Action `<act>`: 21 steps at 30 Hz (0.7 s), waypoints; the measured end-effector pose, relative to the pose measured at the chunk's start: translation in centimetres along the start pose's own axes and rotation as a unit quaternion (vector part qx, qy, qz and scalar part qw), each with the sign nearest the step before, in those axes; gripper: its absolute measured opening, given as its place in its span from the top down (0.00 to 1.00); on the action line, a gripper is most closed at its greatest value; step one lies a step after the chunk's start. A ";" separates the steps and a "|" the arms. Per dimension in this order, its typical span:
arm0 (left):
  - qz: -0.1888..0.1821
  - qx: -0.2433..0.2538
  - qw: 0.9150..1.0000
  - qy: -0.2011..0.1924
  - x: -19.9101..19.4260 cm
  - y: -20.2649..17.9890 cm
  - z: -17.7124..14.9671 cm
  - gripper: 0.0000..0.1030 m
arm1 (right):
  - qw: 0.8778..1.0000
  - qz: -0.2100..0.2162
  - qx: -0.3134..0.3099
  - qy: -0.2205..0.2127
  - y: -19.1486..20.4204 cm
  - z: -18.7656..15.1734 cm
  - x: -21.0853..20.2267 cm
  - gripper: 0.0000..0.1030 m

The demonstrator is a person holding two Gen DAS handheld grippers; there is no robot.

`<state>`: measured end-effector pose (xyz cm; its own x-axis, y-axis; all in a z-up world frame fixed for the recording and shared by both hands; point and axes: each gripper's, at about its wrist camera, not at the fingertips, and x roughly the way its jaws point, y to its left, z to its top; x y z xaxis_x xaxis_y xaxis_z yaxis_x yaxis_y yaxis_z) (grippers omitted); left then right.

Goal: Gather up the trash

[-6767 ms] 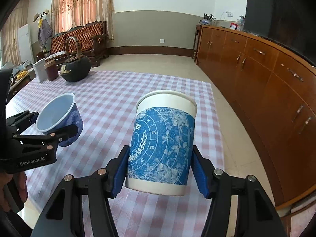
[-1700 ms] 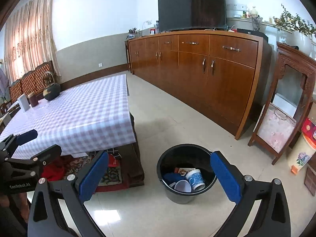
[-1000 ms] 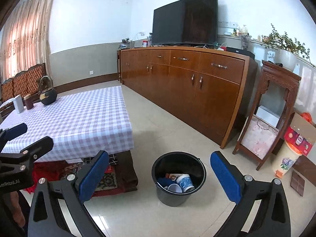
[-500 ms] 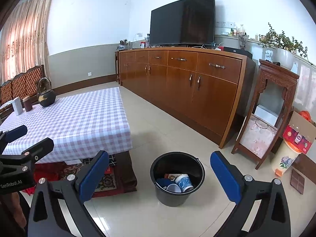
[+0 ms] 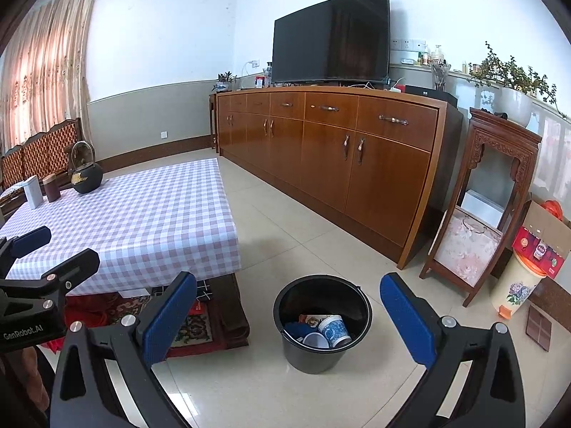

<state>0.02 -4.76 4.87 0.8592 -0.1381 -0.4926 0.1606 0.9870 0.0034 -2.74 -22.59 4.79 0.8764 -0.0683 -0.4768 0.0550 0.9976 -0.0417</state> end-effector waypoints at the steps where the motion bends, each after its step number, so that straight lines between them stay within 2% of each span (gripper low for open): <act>1: 0.001 0.000 1.000 0.000 0.0 0.0 0.0 0.00 | 1.000 0.000 0.000 0.000 0.0 0.0 0.0 0.00; 21: -0.001 0.001 1.000 0.001 -0.1 -0.1 0.0 0.00 | 1.000 -0.002 0.007 -0.007 0.2 0.0 -0.3 0.00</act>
<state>-0.04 -4.81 4.90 0.8581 -0.1405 -0.4938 0.1637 0.9865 0.0038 -2.95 -22.38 4.93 0.8823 -0.0731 -0.4650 0.0659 0.9973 -0.0317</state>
